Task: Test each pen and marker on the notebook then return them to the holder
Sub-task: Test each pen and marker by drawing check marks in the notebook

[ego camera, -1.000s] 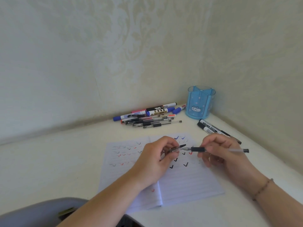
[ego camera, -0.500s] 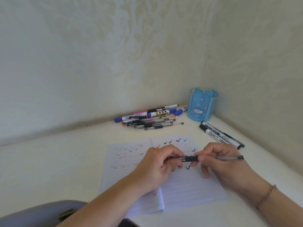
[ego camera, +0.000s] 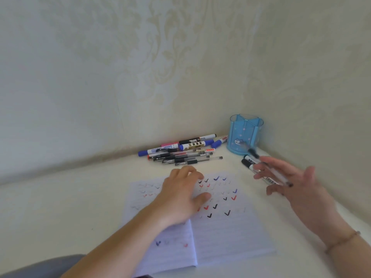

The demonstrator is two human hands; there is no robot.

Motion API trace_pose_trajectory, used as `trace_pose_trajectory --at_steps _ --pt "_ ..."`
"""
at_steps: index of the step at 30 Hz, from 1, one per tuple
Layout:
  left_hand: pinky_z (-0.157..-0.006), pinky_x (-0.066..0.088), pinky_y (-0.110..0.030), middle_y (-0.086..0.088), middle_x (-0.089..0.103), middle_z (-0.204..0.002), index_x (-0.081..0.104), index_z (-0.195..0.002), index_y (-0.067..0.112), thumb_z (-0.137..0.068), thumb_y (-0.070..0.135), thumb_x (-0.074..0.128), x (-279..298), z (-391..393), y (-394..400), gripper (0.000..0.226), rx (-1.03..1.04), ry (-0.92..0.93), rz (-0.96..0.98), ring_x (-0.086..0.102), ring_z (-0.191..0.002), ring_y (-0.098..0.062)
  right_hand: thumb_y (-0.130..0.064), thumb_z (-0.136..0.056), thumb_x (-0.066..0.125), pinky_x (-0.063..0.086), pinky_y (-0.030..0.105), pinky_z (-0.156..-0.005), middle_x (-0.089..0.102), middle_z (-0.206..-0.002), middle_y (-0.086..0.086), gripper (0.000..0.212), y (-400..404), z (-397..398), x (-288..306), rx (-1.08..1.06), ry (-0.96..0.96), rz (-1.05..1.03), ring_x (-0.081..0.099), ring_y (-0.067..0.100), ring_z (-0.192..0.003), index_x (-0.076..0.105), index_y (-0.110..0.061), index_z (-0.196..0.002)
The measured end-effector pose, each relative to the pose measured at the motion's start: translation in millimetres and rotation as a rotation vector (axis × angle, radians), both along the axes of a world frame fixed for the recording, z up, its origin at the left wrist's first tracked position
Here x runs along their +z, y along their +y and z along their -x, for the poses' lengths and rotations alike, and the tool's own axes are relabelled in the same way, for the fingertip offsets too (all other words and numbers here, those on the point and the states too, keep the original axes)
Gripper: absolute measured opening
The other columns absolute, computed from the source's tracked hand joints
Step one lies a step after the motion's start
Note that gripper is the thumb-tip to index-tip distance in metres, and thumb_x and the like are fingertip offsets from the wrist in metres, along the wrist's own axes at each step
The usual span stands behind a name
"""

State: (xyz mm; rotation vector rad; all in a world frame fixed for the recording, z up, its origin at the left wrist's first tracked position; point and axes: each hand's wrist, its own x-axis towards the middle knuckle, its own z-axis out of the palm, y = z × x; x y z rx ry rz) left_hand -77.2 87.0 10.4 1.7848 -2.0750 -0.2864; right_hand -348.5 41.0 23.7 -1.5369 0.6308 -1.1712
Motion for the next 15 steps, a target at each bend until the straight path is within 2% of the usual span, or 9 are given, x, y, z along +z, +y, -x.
trace_pose_trajectory --at_steps 1,2,3,4,6,8,10,13,15 --pt "-0.111 0.029 -0.037 0.013 0.031 -0.145 0.04 -0.139 0.029 -0.093 0.052 0.052 3.0 -5.0 -5.5 0.053 0.003 -0.051 -0.047 0.025 -0.135 -0.014 -0.075 -0.077 0.051 0.046 0.027 -0.062 0.07 -0.108 0.008 0.065 -1.7 1.6 0.2 -0.083 0.027 -0.003 0.064 0.025 -0.091 0.068 -0.023 -0.112" --pt "-0.111 0.031 -0.039 0.011 0.031 -0.145 0.041 -0.139 0.028 -0.094 0.049 0.053 6.2 -9.7 -11.8 0.052 0.007 -0.06 -0.085 0.027 -0.135 -0.015 -0.062 -0.084 0.057 0.047 0.026 -0.061 0.072 -0.098 0.003 0.039 -7.0 3.7 -4.2 -0.259 0.078 0.05 0.065 0.019 -0.083 0.07 -0.03 -0.103" --pt "-0.109 0.034 -0.039 0.01 0.034 -0.145 0.042 -0.139 0.027 -0.094 0.047 0.054 9.1 -13.7 -18.3 0.05 0.016 -0.053 -0.101 0.031 -0.133 -0.016 -0.039 -0.091 0.062 0.047 0.024 -0.06 0.072 -0.087 0.0 0.008 -12.5 6.2 -6.6 -0.432 0.2 0.108 0.062 0.013 -0.074 0.069 -0.035 -0.092" --pt "-0.106 0.038 -0.039 0.008 0.037 -0.143 0.043 -0.138 0.026 -0.095 0.043 0.054 10.9 -17.5 -25.7 0.047 0.034 -0.06 -0.094 0.037 -0.13 -0.017 -0.018 -0.092 0.063 0.046 0.022 -0.059 0.069 -0.083 -0.001 0.018 -20.9 8.4 -12.1 -0.613 0.358 0.174 0.059 0.013 -0.068 0.064 -0.035 -0.087" --pt "-0.096 0.045 -0.036 0.005 0.043 -0.137 0.048 -0.133 0.025 -0.096 0.035 0.055 12.0 -24.9 -40.5 0.039 0.11 -0.114 -0.019 0.047 -0.121 -0.019 0.001 -0.089 0.058 0.042 0.028 -0.062 0.064 -0.084 0.006 0.026 -29.6 15.6 -17.4 -0.787 0.637 0.261 0.054 0.025 -0.066 0.055 -0.025 -0.096" --pt "-0.088 0.046 -0.036 0.003 0.05 -0.129 0.053 -0.128 0.023 -0.096 0.029 0.054 9.5 -32.0 -55.2 0.033 0.197 -0.203 0.111 0.047 -0.117 -0.021 0.004 -0.087 0.056 0.039 0.033 -0.065 0.06 -0.084 0.009 0.031 -32.6 24.3 -15.6 -0.882 0.769 0.298 0.052 0.03 -0.067 0.049 -0.014 -0.111" --pt "-0.085 0.046 -0.038 0.002 0.055 -0.123 0.057 -0.125 0.023 -0.095 0.027 0.054 5.8 -37.3 -66.9 0.03 0.255 -0.308 0.195 0.047 -0.115 -0.024 0.001 -0.086 0.058 0.04 0.035 -0.065 0.061 -0.081 0.01 0.034 -34.3 31.8 -16.6 -0.933 0.872 0.285 0.053 0.032 -0.071 0.051 -0.014 -0.115" --pt "-0.086 0.042 -0.039 0.002 0.058 -0.118 0.062 -0.118 0.025 -0.094 0.027 0.055 -2.8 -40.8 -76.3 0.025 0.27 -0.418 0.235 0.048 -0.112 -0.026 0.001 -0.083 0.06 0.046 0.038 -0.072 0.069 -0.088 0.016 0.028 -40.3 36.0 -25.4 -0.934 1.066 0.294 0.059 0.036 -0.086 0.065 -0.011 -0.108" --pt "-0.084 0.04 -0.039 0.002 0.063 -0.109 0.067 -0.108 0.025 -0.089 0.024 0.061 -5.9 -41.8 -78.4 0.02 0.265 -0.46 0.305 0.051 -0.107 -0.028 0.002 -0.083 0.06 0.047 0.039 -0.077 0.071 -0.094 0.018 0.026 -43.4 36.7 -29.2 -0.921 1.11 0.246 0.061 0.037 -0.092 0.07 -0.009 -0.105"
